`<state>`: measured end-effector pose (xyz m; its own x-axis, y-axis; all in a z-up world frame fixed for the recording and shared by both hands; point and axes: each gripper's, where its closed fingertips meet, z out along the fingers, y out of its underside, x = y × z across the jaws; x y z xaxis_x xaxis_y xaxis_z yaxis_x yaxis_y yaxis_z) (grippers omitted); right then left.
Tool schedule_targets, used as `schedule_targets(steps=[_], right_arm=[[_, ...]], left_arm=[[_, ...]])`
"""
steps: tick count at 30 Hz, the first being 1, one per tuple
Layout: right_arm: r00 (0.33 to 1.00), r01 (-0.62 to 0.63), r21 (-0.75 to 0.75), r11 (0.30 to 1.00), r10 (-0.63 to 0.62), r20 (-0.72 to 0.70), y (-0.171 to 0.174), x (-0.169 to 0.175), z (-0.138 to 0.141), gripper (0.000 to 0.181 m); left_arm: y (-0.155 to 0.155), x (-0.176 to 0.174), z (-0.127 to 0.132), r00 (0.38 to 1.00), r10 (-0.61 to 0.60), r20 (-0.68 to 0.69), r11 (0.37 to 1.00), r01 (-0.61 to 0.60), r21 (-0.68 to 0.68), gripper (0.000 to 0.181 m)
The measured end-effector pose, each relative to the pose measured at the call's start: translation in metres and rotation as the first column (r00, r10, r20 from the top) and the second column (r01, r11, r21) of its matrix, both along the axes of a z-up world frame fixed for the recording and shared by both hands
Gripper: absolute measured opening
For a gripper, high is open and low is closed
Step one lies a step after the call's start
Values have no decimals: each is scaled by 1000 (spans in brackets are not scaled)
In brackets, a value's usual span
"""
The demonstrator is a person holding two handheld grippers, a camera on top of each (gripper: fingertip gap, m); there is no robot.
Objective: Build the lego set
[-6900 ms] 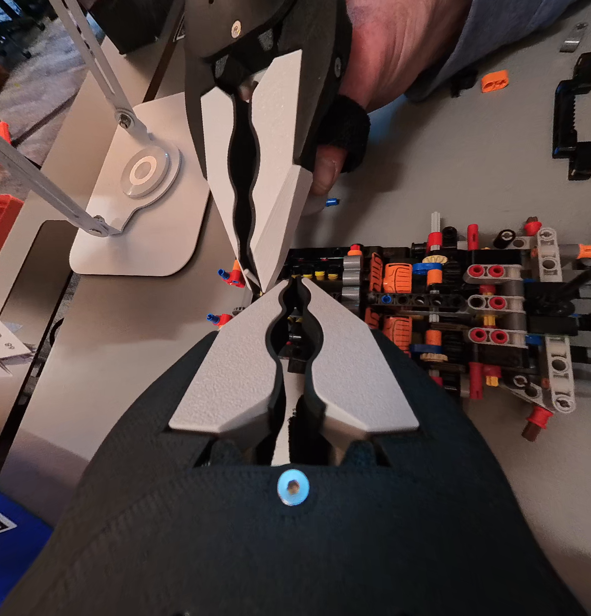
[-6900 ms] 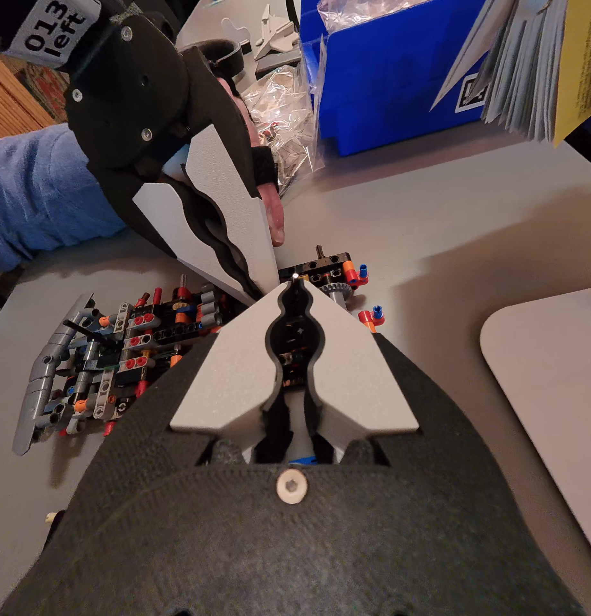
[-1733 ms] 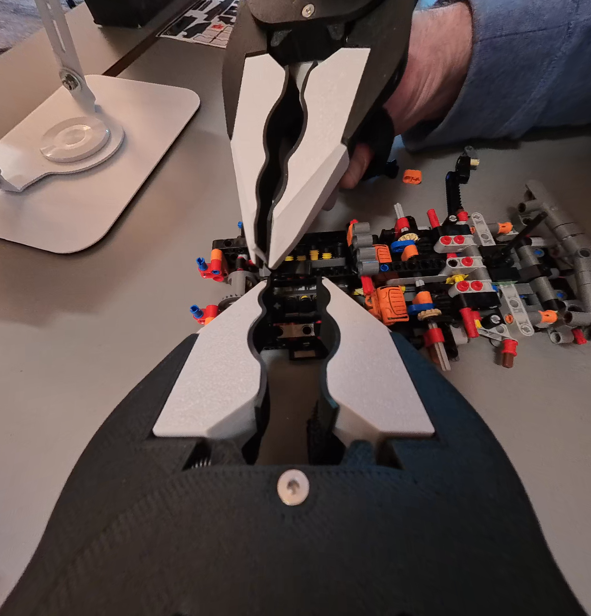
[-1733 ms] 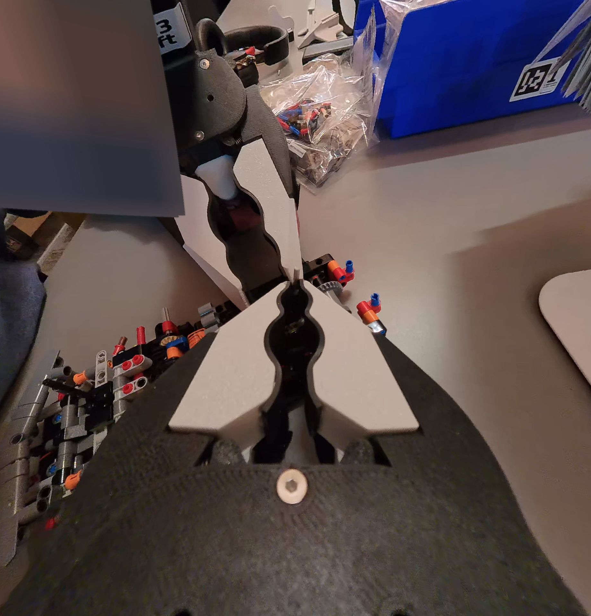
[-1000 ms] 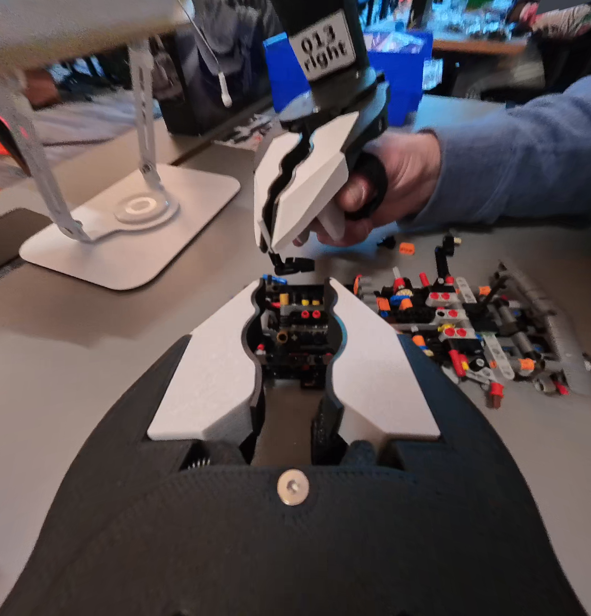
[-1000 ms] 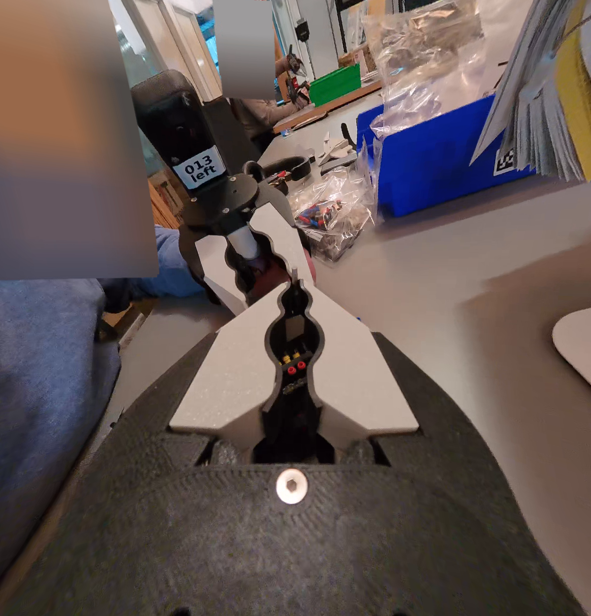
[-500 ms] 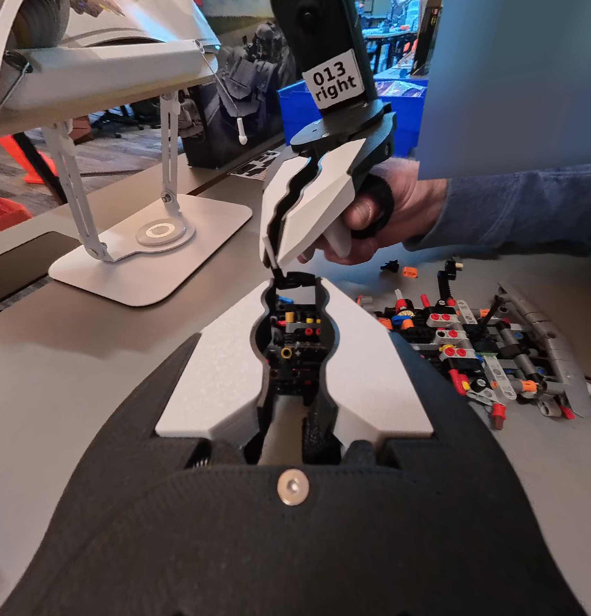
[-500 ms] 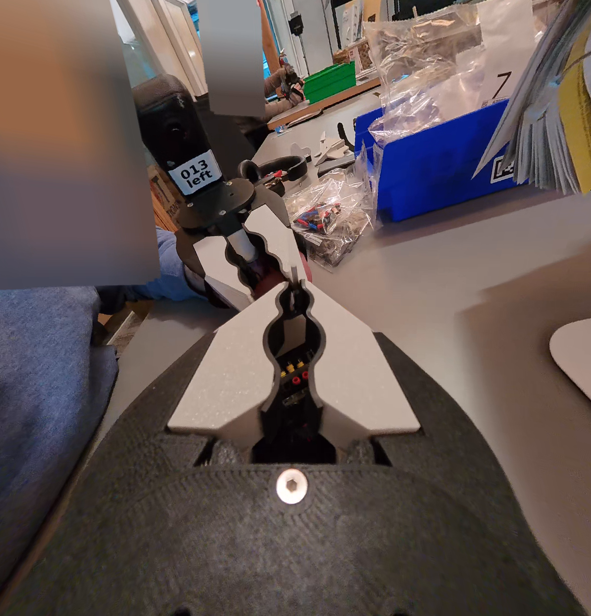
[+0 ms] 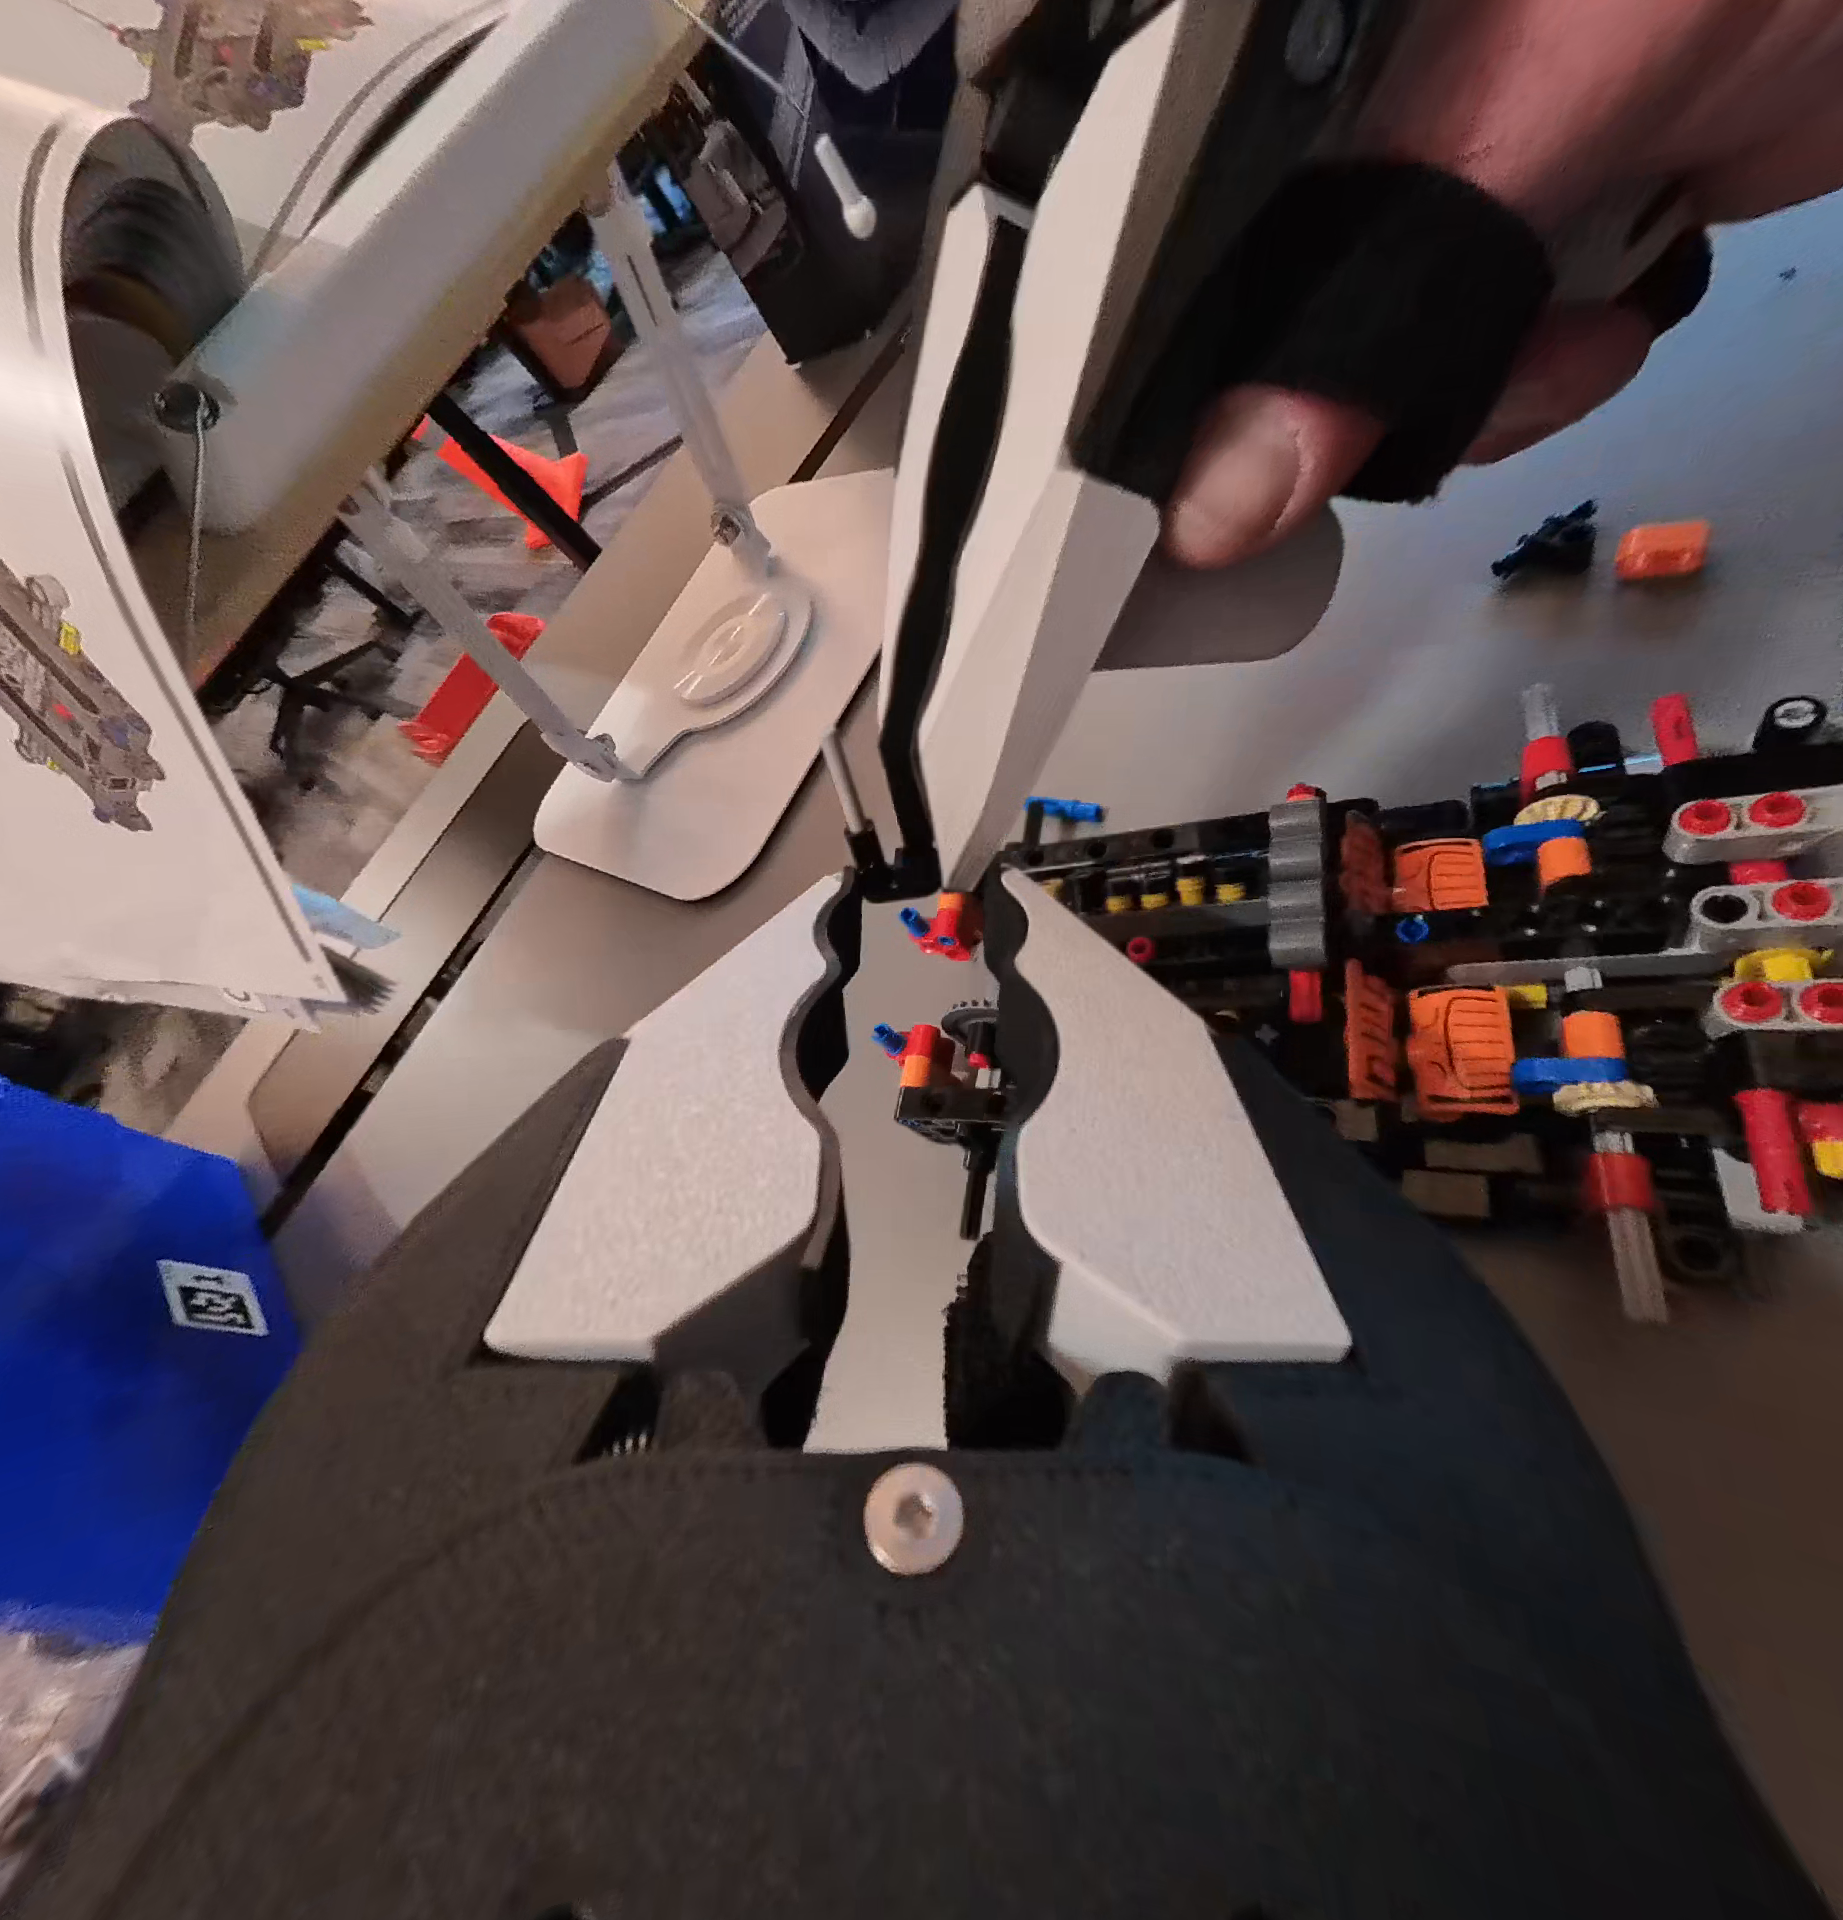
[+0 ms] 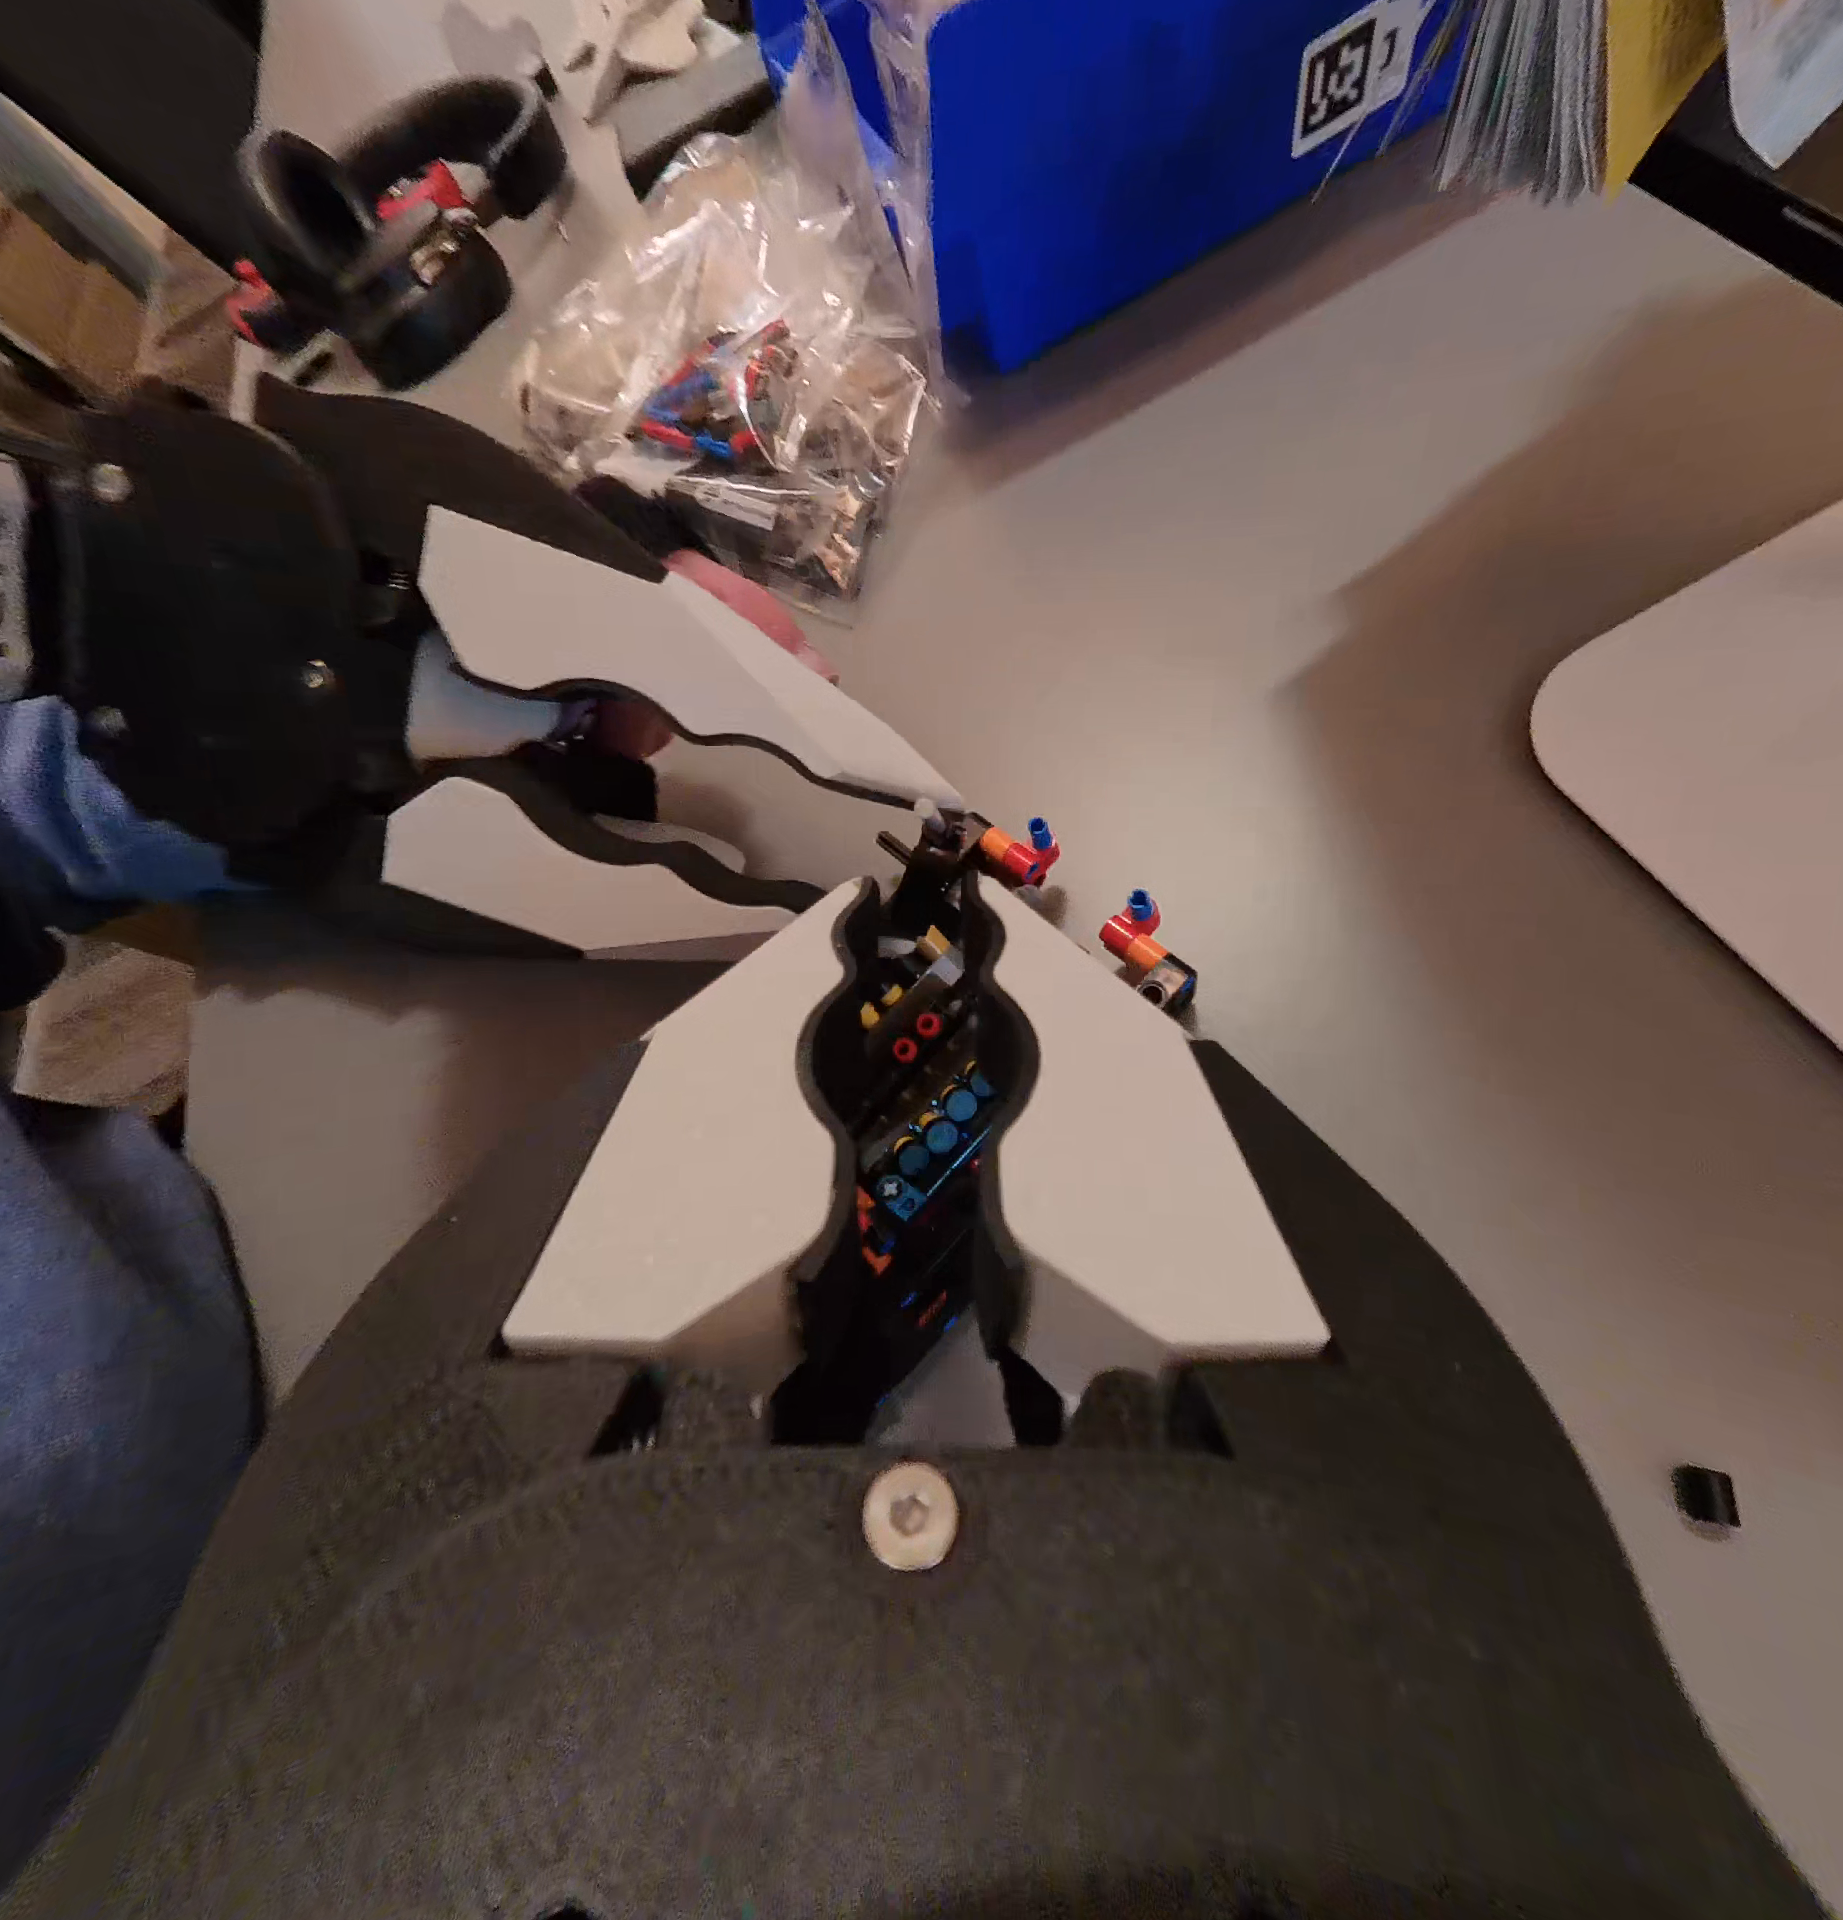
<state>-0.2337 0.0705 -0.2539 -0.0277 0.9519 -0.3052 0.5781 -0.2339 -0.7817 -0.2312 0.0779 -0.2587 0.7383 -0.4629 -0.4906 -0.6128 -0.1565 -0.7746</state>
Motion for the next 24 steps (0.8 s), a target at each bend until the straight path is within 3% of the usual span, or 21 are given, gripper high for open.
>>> schedule_targets(steps=[13, 17, 24], right_arm=[[999, 52, -25, 998, -51, 16, -2, -2, -4, 6], [998, 62, -23, 998, -61, 21, 0, 0, -7, 5], [997, 67, -42, 997, -65, 48, -4, 13, -14, 4]], left_arm=[[-3, 2, -3, 992, 1, -128, 1000, 1, 17, 21], [-5, 3, -3, 997, -30, -68, 999, 29, -12, 25], [-24, -14, -25, 975, -191, 110, 946, 212, -243, 51]])
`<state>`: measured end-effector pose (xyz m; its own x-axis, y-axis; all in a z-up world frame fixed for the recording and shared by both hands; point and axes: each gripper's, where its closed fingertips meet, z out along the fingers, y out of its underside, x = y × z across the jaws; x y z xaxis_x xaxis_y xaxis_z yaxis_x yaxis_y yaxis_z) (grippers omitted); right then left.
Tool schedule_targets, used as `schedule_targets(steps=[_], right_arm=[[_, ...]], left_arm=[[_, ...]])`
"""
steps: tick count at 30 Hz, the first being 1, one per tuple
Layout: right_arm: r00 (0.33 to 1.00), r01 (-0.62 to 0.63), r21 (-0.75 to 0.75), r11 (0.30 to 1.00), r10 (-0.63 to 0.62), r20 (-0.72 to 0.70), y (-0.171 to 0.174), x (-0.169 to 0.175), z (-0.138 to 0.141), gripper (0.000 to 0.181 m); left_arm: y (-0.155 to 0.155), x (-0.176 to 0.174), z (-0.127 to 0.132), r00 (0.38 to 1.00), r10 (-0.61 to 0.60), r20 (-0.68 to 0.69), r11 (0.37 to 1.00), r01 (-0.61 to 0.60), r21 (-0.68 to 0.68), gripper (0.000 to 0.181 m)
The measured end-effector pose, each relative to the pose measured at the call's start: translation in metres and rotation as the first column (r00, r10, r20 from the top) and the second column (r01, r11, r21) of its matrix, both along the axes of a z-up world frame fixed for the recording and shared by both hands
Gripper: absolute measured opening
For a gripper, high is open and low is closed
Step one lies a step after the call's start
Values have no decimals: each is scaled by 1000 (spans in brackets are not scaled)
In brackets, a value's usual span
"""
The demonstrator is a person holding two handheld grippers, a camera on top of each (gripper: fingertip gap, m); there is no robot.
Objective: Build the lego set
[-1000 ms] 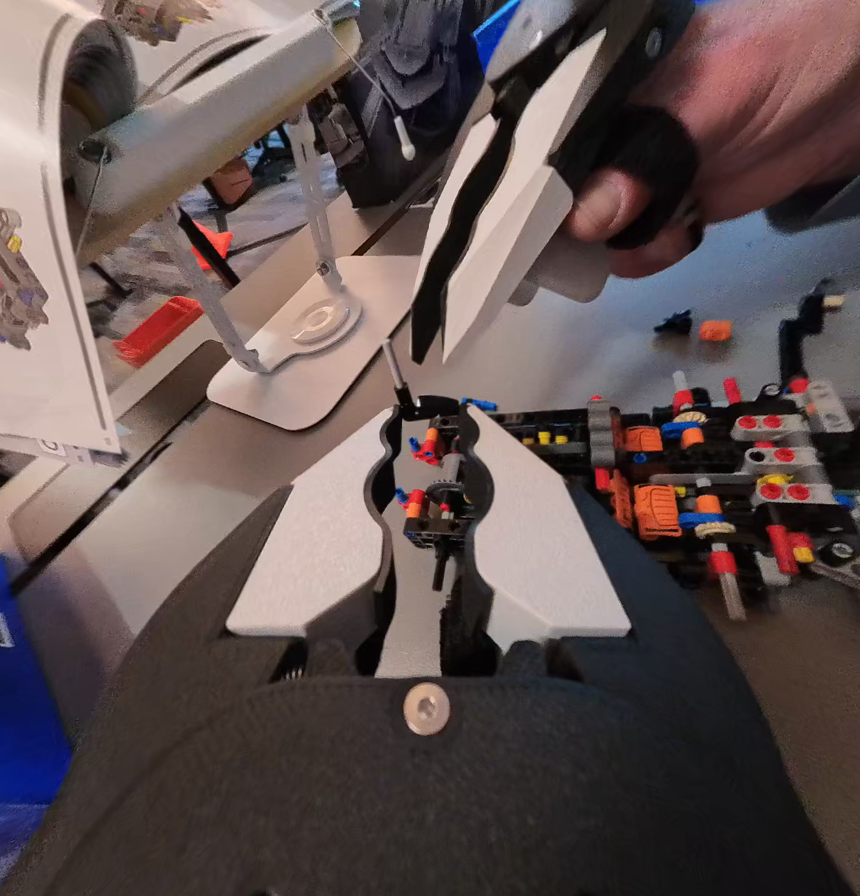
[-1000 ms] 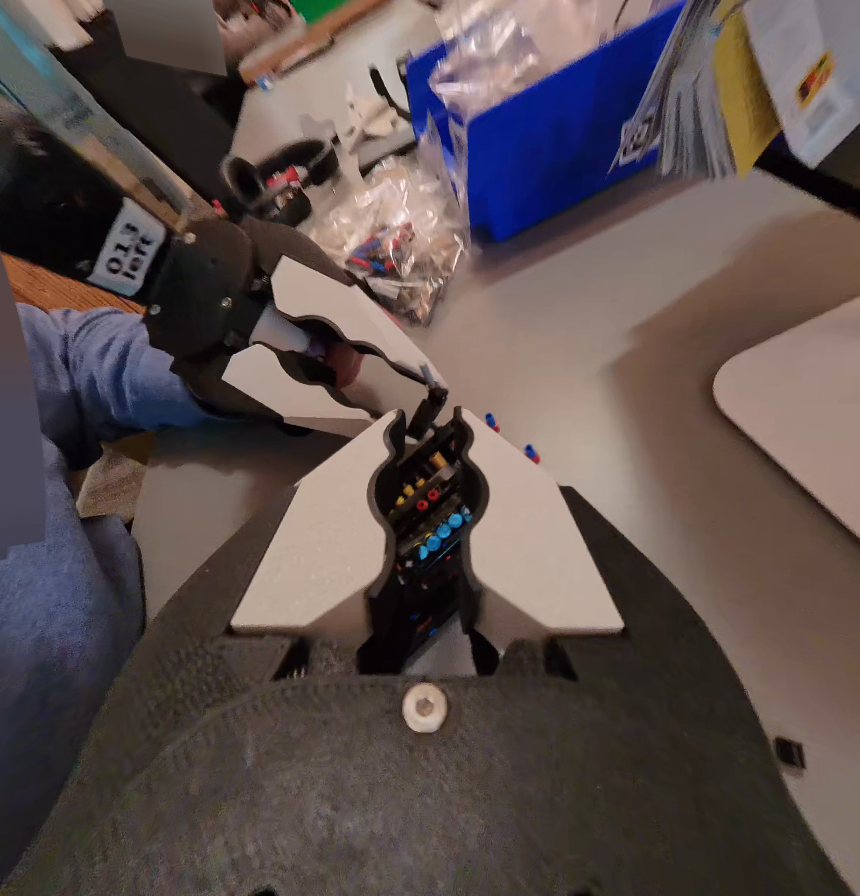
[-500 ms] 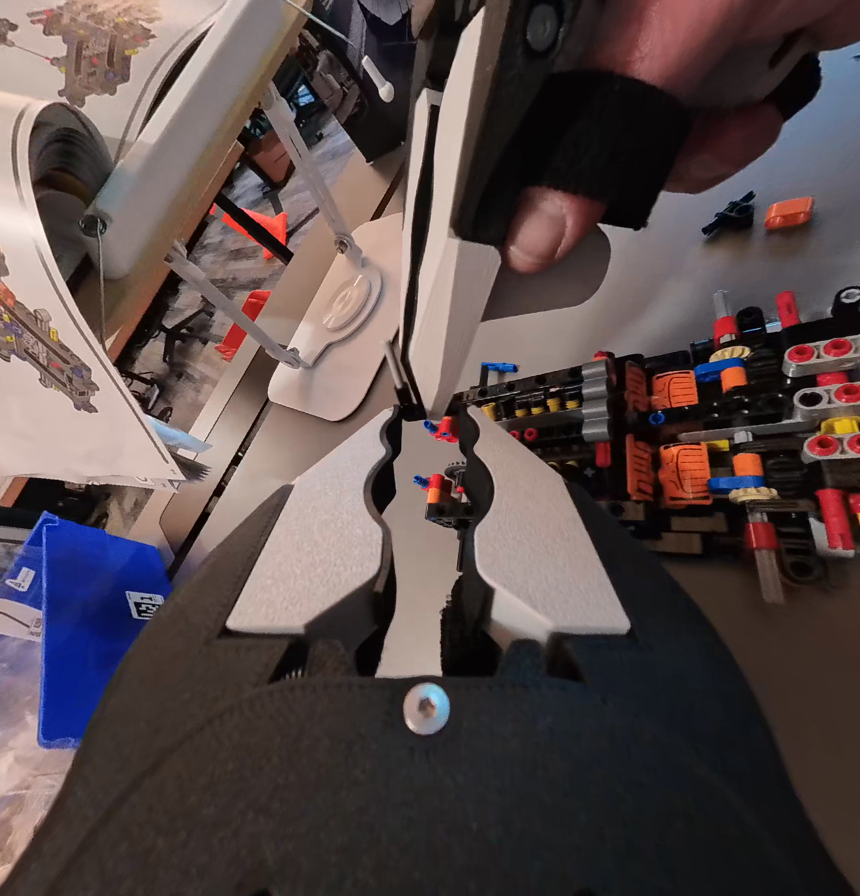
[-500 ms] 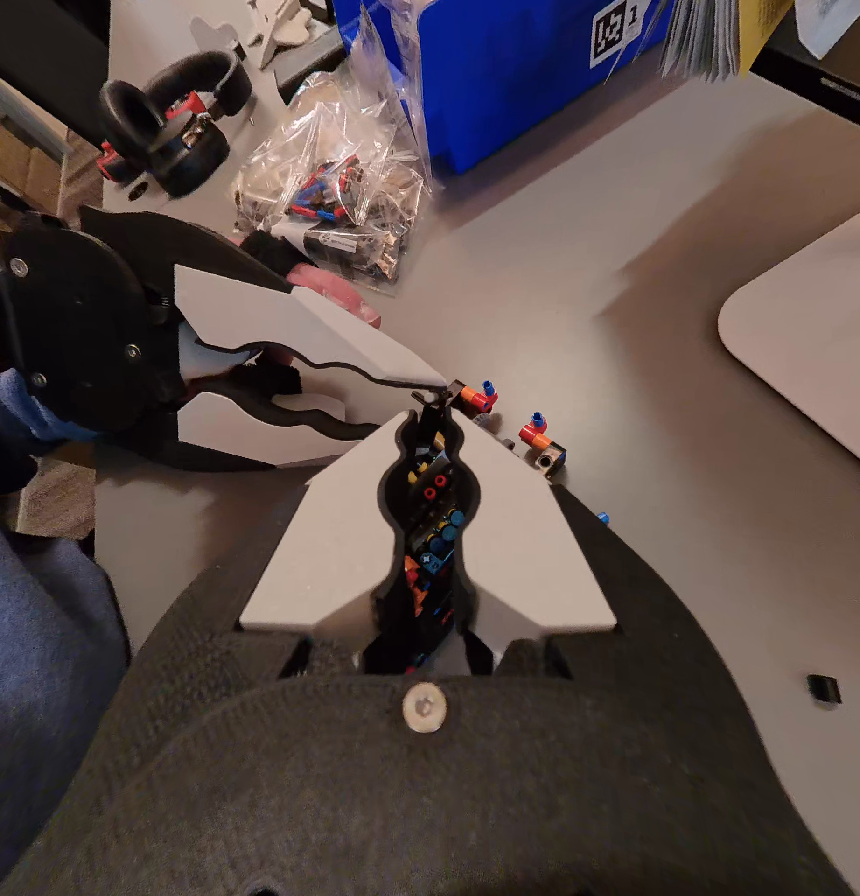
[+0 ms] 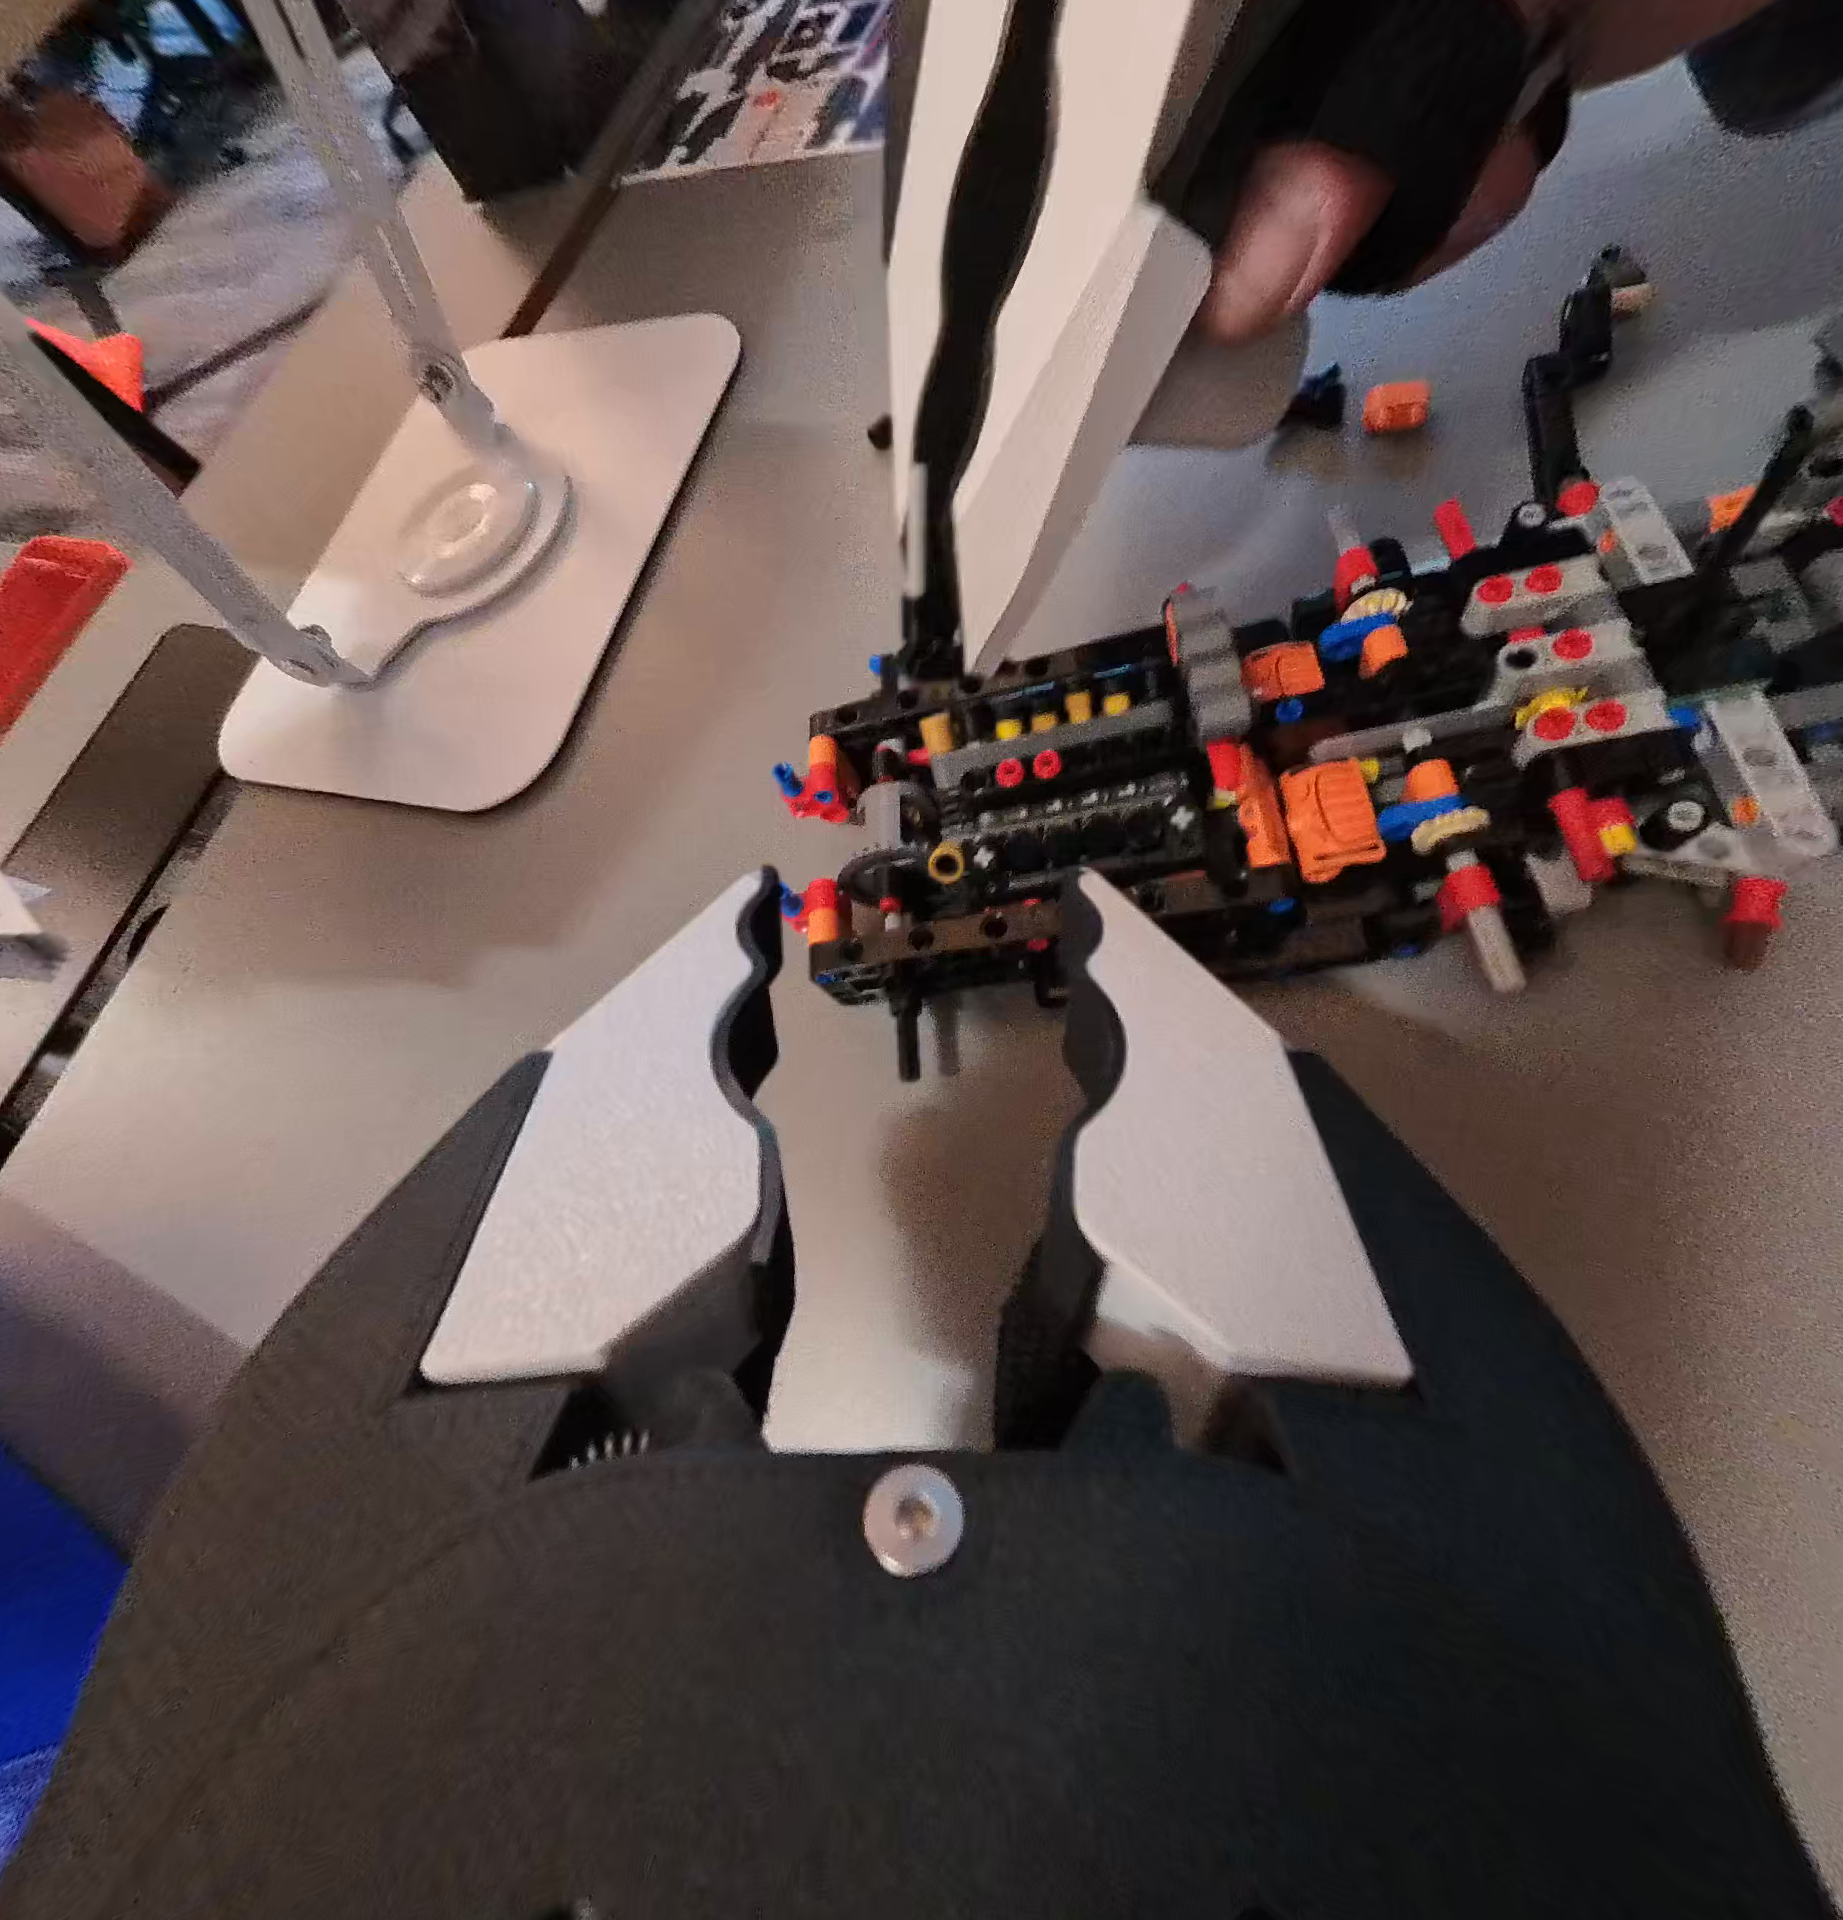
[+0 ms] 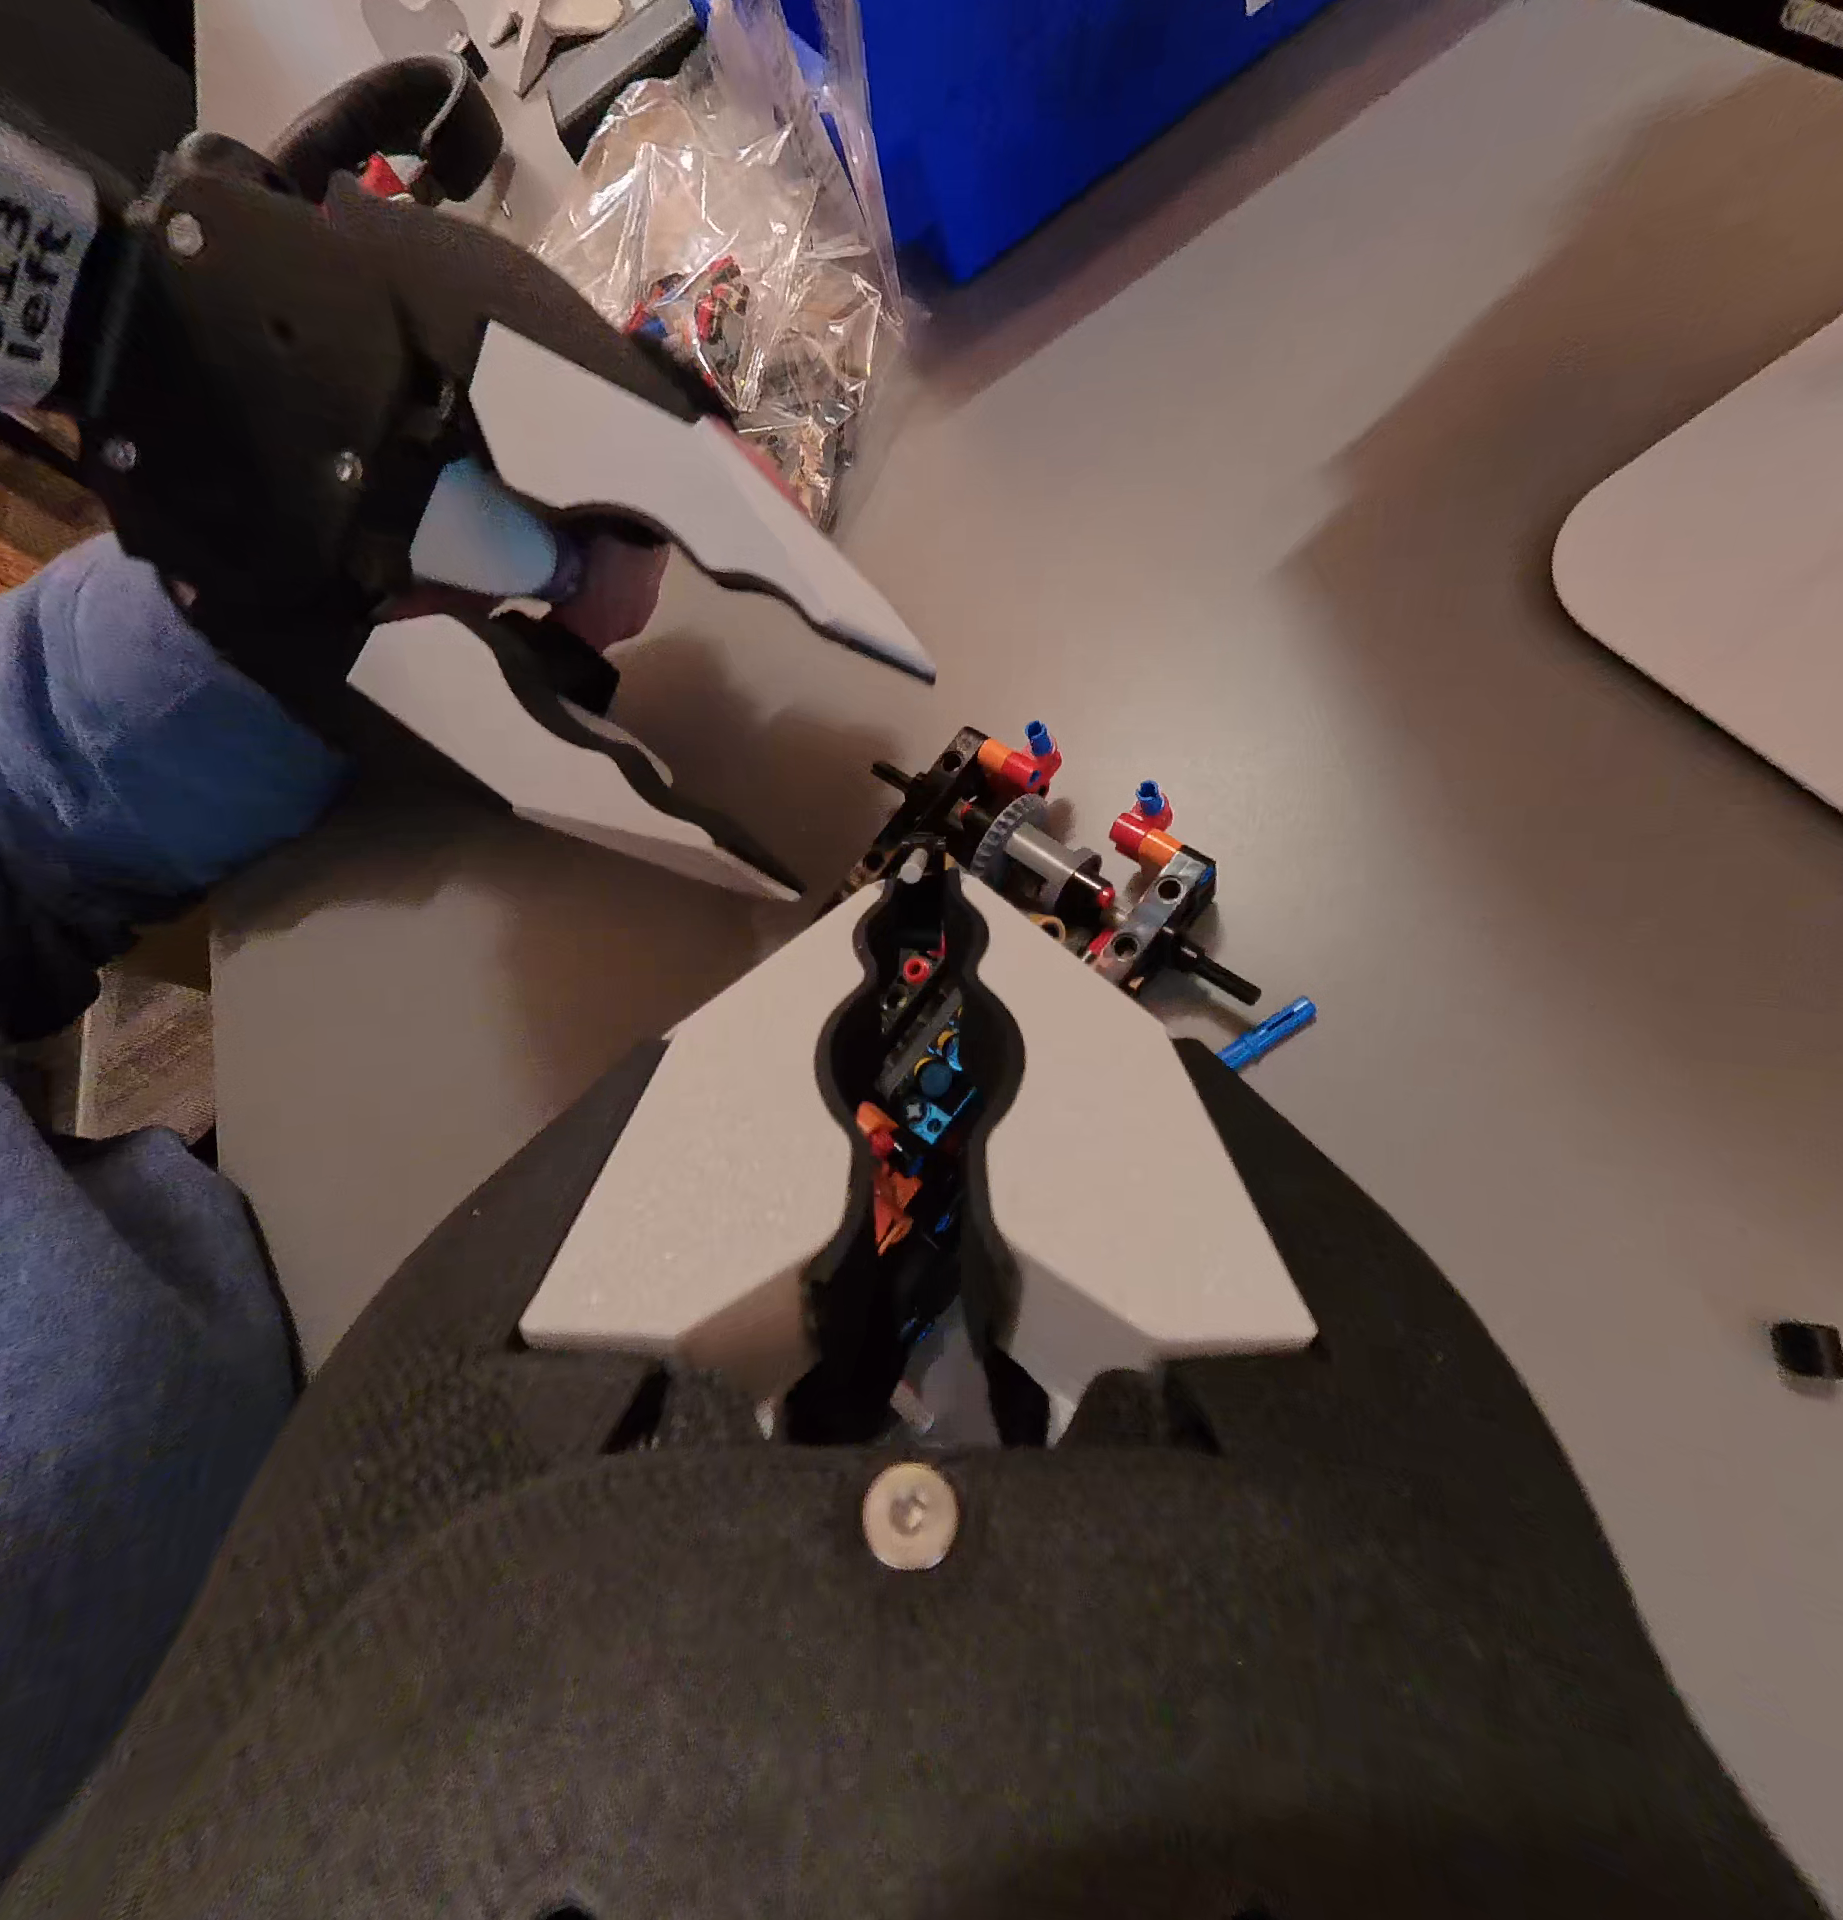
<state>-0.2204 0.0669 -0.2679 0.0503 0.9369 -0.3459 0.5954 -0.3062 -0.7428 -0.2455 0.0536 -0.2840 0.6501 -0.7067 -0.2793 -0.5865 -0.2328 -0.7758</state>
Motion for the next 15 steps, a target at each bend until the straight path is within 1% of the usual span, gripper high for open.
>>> schedule_targets(steps=[1, 3, 5, 7, 11, 15], right_arm=[[1000, 3, -5, 1000, -3, -1, 0, 2, 0, 4], [1000, 11, -21, 1000, -11, -6, 0, 6, -1, 4], [1000, 19, -40, 999, -20, -13, 0, 9, -1, 4], [1000, 22, -42, 999, -22, -17, -1, 13, -1, 4], [999, 34, -45, 998, -35, -23, -1, 19, -2, 4], [998, 60, -41, 997, -61, -24, 1, 26, -2, 4]], left_arm=[[0, -3, 0, 1000, -11, 0, 1000, 11, 4, 55], [1, -4, 2, 999, -45, 16, 999, 45, 12, 57], [2, -4, -7, 998, -56, -2, 998, 56, -30, 68], [6, -8, -19, 999, -30, -34, 997, 27, -71, 78], [7, -8, -30, 1000, -26, -3, 991, 26, -134, 83], [10, -4, -34, 998, -40, 39, 985, 46, -166, 82]])
